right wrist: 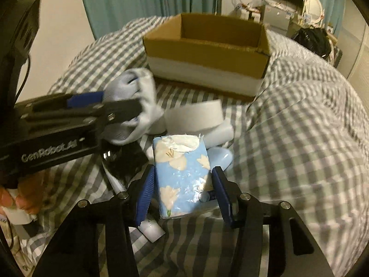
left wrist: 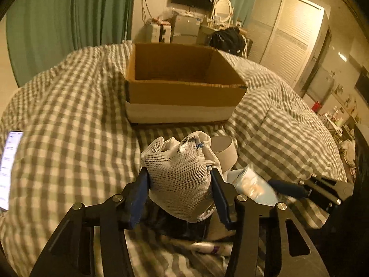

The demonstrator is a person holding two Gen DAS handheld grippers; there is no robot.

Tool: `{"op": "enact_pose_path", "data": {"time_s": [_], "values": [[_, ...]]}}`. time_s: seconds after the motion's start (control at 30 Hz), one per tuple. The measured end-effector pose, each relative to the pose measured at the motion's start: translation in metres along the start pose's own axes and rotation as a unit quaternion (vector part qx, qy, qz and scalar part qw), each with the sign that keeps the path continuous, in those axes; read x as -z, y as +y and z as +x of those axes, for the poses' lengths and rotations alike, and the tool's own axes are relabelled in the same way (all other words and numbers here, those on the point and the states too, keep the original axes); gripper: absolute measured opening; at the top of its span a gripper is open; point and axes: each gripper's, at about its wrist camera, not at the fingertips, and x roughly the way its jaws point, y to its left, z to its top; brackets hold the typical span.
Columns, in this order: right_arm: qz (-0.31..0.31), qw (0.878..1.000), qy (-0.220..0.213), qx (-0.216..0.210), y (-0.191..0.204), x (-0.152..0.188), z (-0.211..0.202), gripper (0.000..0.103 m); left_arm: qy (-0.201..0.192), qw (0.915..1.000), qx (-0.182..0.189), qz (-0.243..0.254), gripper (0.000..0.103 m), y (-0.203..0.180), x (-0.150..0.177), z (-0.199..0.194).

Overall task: Organize objects
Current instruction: 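Carry the sock into the box and open the left gripper while the right drops the tissue pack in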

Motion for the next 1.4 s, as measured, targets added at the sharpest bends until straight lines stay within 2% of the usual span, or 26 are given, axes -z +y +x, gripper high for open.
{"op": "enact_pose_path", "data": {"time_s": [0.2,0.37,0.63,0.8,1.0,1.23,1.4], "values": [[-0.005,0.999,-0.042,0.021,0.008,-0.009,-0.031,0.049,-0.048,0.9986,-0.024,-0.005,0.052,0.002,-0.004,-0.044],[-0.013,0.996,-0.084,0.034,0.010,-0.020,-0.067,0.049,-0.082,0.9962,-0.030,-0.008,0.052,0.005,-0.018,-0.071],[-0.033,0.989,-0.138,0.048,0.008,-0.062,-0.106,0.049,-0.125,0.9919,-0.017,-0.017,0.052,0.010,-0.068,-0.087],[-0.049,0.983,-0.166,0.066,0.004,-0.102,-0.115,0.049,-0.138,0.9901,-0.010,-0.023,0.052,0.016,-0.108,-0.073],[-0.046,0.978,-0.187,0.075,-0.010,-0.162,-0.103,0.049,-0.153,0.9880,-0.012,-0.016,0.052,0.026,-0.153,-0.048],[-0.035,0.979,-0.187,0.071,-0.032,-0.228,-0.056,0.049,-0.147,0.9887,-0.031,-0.003,0.052,0.034,-0.192,0.002],[-0.030,0.981,-0.177,0.074,-0.054,-0.257,-0.013,0.049,-0.129,0.9905,-0.042,0.024,0.052,0.032,-0.203,0.046]]}}
